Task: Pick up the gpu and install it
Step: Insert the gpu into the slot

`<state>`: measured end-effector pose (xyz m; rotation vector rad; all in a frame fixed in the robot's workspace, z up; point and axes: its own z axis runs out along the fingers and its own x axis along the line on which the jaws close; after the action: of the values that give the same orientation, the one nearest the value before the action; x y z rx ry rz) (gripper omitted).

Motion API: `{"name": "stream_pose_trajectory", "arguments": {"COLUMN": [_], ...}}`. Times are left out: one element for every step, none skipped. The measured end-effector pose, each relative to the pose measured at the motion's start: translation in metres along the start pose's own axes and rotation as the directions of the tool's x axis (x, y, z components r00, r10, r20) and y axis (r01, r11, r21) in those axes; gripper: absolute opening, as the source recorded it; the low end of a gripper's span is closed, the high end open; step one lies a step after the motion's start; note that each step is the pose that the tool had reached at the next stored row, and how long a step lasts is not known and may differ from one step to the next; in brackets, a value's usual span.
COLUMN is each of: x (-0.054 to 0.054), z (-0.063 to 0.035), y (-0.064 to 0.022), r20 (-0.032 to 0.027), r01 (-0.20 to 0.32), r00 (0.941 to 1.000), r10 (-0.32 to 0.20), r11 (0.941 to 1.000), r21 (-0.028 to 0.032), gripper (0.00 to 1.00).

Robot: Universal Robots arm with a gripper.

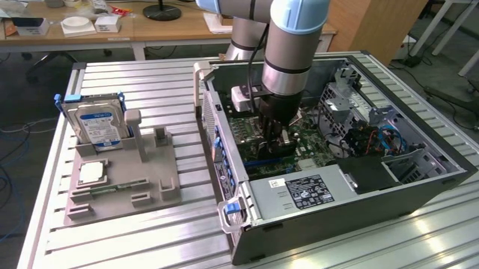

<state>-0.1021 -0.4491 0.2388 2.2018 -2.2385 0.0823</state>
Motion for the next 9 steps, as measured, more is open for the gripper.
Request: {"name": "stream_pose_trajectory", "arguments": {"x": [0.0,0.0,0.0,-0.0001,-0.0001,-0.0001,-0.0001,-0.0001,-0.0001], "z": [0.0003,0.0006,0.0011,0.0014,0.0016,0.0016,0.0016,0.0017,0.0017], "y": [0.0001,0.0002,0.0003,0.0003,0.0004,0.0004,0.0004,0.0004,0.0004], "r20": [0.0,-0.0002,0.0001,0.0,-0.0001,-0.0001,0.0,0.0001,0.0001], "r01": [0.0,0.0,0.0,0.0,0.0,0.0,0.0,0.0,0.0], "r00": [1.0,1.0,1.0,1.0,1.0,1.0,1.0,1.0,1.0], "r10": [0.0,0.0,0.0,0.0,0.0,0.0,0.0,0.0,0.0], "r11": [1.0,1.0,1.0,1.0,1.0,1.0,1.0,1.0,1.0], "r21": [0.0001,0.0,0.0001,0.0003,0.0003,0.0003,0.0004,0.0004,0.0004], "gripper": [0.27,0.27,0.27,0.27,0.27,0.27,0.27,0.27,0.27]}}
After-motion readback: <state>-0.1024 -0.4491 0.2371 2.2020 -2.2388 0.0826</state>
